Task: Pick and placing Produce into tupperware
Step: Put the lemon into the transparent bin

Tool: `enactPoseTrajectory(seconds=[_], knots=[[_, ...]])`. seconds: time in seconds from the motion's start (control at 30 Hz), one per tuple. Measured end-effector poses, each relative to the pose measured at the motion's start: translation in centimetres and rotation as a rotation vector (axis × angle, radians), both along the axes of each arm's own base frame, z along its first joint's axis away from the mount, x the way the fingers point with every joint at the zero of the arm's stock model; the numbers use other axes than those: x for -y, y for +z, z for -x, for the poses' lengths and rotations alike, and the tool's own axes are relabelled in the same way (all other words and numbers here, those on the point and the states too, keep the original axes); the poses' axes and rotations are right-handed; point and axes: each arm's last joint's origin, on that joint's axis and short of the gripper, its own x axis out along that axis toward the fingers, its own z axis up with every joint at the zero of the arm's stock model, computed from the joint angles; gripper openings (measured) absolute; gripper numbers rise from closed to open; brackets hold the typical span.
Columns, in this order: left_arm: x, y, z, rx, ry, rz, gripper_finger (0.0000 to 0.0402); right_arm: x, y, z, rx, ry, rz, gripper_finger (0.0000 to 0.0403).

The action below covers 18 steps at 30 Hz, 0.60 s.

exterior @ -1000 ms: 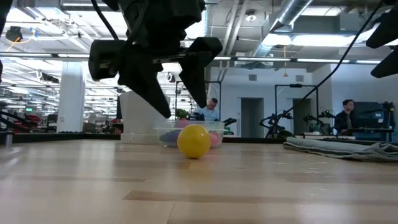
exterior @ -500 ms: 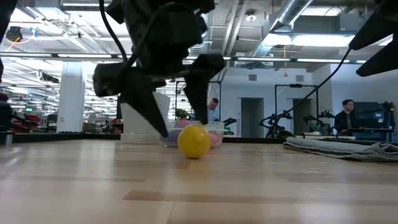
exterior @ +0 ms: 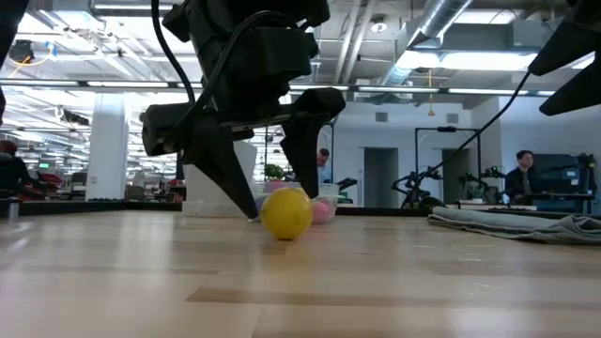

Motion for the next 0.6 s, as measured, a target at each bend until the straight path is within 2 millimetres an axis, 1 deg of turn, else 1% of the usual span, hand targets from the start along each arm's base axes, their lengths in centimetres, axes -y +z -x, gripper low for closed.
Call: enactPoseTrajectory(seconds=[0.2, 0.3, 0.43, 0.6], knots=[[0.1, -0.1, 0.0, -0.009, -0.017, 0.029, 0.0299, 0.1, 0.0, 0.1, -0.009, -0.001, 0.012, 0.0260], [0.1, -0.8, -0.1, -0.047, -0.001, 0.034, 0.0299, 0.1, 0.0, 0.1, -0.010, -0.002, 0.013, 0.0260], [0.3, -1.7, -0.9, -0.111, 0.041, 0.053, 0.0298, 0.1, 0.0, 0.1, -0.010, -0.002, 0.013, 0.0260], [0.5, -1.9, -1.9, -0.176, 0.093, 0.069, 0.0298, 0.1, 0.0, 0.0, -0.009, -0.002, 0.011, 0.0260]])
